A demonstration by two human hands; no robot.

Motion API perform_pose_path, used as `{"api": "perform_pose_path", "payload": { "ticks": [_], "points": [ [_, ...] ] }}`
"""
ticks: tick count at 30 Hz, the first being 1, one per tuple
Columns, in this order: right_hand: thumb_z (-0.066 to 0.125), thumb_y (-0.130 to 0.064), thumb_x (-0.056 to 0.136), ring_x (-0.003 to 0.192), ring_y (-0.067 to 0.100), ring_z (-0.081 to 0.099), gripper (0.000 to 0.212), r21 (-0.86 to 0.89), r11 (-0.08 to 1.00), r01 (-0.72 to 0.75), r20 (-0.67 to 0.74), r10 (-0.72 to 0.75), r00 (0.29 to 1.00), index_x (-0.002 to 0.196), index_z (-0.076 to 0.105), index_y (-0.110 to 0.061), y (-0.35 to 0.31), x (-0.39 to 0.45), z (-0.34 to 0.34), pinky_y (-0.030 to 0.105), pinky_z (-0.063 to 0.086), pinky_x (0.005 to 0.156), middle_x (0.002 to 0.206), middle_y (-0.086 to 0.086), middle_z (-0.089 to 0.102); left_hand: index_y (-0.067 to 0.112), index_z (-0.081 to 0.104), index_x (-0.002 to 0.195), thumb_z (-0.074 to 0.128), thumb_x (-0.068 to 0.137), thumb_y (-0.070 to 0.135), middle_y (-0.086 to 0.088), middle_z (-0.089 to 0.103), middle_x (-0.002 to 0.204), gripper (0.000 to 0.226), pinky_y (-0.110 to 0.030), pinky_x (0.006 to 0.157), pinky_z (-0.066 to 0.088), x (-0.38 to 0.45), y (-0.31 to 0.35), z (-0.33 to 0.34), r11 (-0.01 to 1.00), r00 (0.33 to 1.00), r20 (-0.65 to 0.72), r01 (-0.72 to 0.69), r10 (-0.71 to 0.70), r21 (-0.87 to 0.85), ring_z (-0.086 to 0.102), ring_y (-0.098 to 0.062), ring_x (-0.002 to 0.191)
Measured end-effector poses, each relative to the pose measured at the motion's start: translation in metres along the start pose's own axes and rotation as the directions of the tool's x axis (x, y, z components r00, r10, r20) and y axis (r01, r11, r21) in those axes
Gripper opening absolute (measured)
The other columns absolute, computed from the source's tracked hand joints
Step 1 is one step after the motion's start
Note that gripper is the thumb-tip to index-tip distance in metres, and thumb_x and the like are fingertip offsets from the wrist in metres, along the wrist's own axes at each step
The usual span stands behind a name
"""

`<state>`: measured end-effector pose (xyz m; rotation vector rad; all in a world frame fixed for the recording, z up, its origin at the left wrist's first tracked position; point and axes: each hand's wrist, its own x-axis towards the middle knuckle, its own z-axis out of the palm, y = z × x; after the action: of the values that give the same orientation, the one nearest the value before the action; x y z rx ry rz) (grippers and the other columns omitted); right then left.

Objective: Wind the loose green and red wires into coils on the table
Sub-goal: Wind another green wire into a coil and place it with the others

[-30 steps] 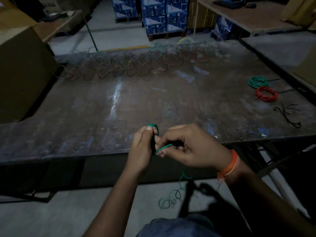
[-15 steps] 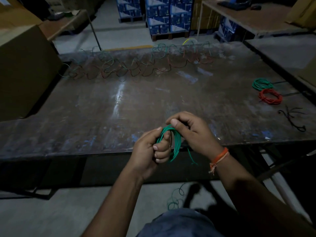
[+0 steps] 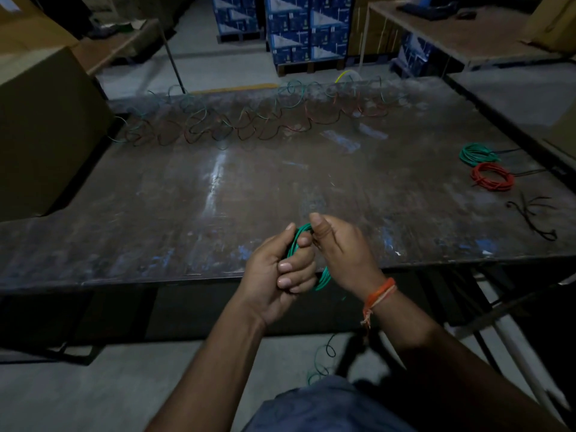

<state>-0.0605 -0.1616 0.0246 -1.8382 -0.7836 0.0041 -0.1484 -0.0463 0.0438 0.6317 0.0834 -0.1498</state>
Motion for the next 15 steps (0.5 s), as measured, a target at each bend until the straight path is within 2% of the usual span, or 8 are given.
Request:
{"api": "perform_pose_path", "payload": {
  "ticks": [4, 7, 10, 12, 14, 15],
  "points": [
    [0.036, -0.047, 0.105, 0.062, 0.024, 0.054, 0.054, 0.036, 0.999, -0.035, 0.038, 0.034, 0.999, 0.078, 0.061, -0.007, 0.007, -0.002, 0.003, 0.039, 0.04, 0.059, 0.067, 0.014, 0.058, 0.015, 0.049, 0.082, 0.043, 0.098, 0.032, 0.01, 0.019, 0.053, 0.024, -0.018, 0.038, 0.017, 0.001, 0.002, -0.004, 0.999, 0.999, 0.003, 0.042, -0.041, -0.003, 0.013, -0.005, 0.04],
    [0.037, -0.048, 0.105, 0.059, 0.011, 0.048, 0.053, 0.122, 0.989, -0.081, 0.096, 0.069, 0.993, 0.077, 0.059, -0.008, 0.009, -0.002, 0.002, 0.034, 0.038, 0.058, 0.063, 0.0, 0.051, 0.017, 0.049, 0.077, 0.04, 0.098, 0.029, 0.009, 0.014, 0.054, 0.026, -0.018, 0.038, 0.01, 0.002, 0.0, 0.0, 1.0, 0.998, -0.069, 0.003, -0.001, 0.023, 0.008, -0.005, 0.04],
    [0.04, -0.047, 0.105, 0.054, 0.01, 0.047, 0.045, 0.256, 0.94, -0.227, 0.203, 0.177, 0.963, 0.079, 0.056, -0.014, 0.021, -0.003, -0.01, 0.026, 0.039, 0.053, 0.062, 0.0, 0.052, 0.018, 0.051, 0.073, 0.036, 0.098, 0.028, 0.011, 0.014, 0.053, 0.031, -0.018, 0.038, 0.009, 0.003, 0.006, -0.008, 0.99, 0.994, -0.101, -0.062, 0.049, -0.126, 0.007, -0.005, 0.041],
    [0.051, -0.035, 0.104, 0.053, 0.01, 0.047, 0.029, 0.269, 0.919, -0.289, 0.278, 0.213, 0.937, 0.086, 0.057, -0.012, 0.037, -0.009, -0.021, 0.022, 0.039, 0.052, 0.063, 0.0, 0.055, 0.018, 0.052, 0.072, 0.033, 0.101, 0.025, 0.01, 0.016, 0.052, 0.035, -0.018, 0.039, 0.011, 0.001, 0.018, -0.022, 0.965, 0.986, -0.115, -0.145, 0.123, -0.218, 0.01, -0.005, 0.041],
    [0.063, -0.012, 0.098, 0.058, 0.007, 0.047, 0.01, 0.223, 0.928, -0.298, 0.323, 0.218, 0.921, 0.09, 0.059, -0.01, 0.054, -0.018, -0.032, 0.019, 0.04, 0.056, 0.066, -0.003, 0.054, 0.017, 0.053, 0.067, 0.035, 0.098, 0.021, 0.009, 0.018, 0.051, 0.036, -0.018, 0.04, 0.011, -0.002, 0.031, -0.034, 0.937, 0.964, -0.175, -0.241, 0.201, -0.252, 0.011, -0.006, 0.041],
    [0.066, -0.007, 0.095, 0.06, 0.006, 0.047, 0.008, 0.198, 0.934, -0.299, 0.329, 0.224, 0.917, 0.09, 0.061, -0.01, 0.062, -0.022, -0.037, 0.018, 0.04, 0.059, 0.068, -0.005, 0.053, 0.017, 0.052, 0.064, 0.037, 0.094, 0.018, 0.008, 0.019, 0.049, 0.034, -0.018, 0.04, 0.011, -0.004, 0.036, -0.039, 0.921, 0.948, -0.208, -0.29, 0.239, -0.259, 0.011, -0.006, 0.041]
  ]
}}
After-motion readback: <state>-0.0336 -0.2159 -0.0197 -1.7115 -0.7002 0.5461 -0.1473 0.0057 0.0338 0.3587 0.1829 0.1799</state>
